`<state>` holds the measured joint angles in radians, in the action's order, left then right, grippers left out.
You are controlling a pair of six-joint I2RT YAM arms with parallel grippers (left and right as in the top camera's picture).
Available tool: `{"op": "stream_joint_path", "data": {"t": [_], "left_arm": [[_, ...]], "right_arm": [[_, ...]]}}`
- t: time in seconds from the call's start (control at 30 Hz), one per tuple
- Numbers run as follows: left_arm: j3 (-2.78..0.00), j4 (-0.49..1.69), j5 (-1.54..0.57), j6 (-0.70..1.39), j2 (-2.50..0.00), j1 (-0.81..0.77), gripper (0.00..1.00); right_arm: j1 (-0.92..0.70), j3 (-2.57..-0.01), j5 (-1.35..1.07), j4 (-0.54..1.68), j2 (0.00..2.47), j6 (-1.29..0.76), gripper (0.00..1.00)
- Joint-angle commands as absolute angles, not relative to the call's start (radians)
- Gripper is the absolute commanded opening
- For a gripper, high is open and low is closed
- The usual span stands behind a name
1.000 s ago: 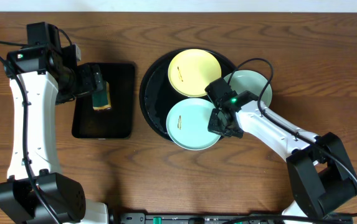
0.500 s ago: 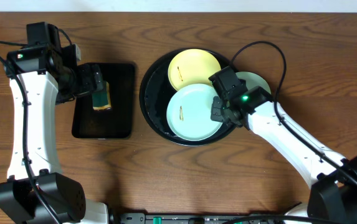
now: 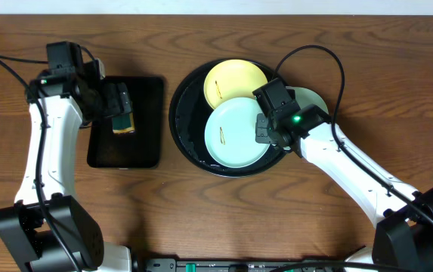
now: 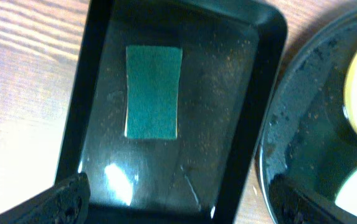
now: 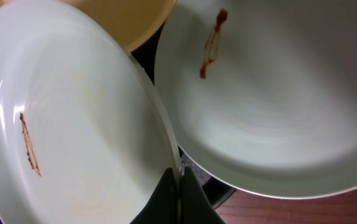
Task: Clean dirty plates on tray and stack at the side
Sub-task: 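Lower left gripper onto the green sponge and grasp it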
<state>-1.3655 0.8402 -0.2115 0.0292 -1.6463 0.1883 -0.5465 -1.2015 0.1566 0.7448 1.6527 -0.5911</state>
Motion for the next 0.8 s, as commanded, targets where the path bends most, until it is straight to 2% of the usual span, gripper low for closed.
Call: {"op": "stream_joint_path", "data": {"t": [0.0, 0.3, 0.53, 0.63, 0.77], "left_arm": [[-1.322, 0.793, -0.217, 0.034, -1.647, 0.189, 0.91], [-1.261, 0.733, -0.217, 0.035, -1.647, 0.189, 0.91], [-1.143, 0.508, -0.205, 0.035, -1.647, 0.189, 0.91], [-1.098, 0.456, -0.205, 0.041, -1.647, 0.189, 0.87], [-1.019, 0.373, -0.191, 0.043, -1.647, 0.189, 0.88]], "right_arm": [[-0.551, -1.209, 0.153, 0.746, 1.655, -0.578, 0.01], [-0.551, -1.184, 0.153, 0.715, 1.655, -0.578, 0.01], [-0.551, -1.184, 0.153, 0.717, 1.655, -0.578, 0.01], [-0.551, -1.184, 0.153, 0.718, 1.655, -0.578, 0.01], [-0.551, -1.184, 0.153, 0.718, 1.655, -0.578, 0.01]]}}
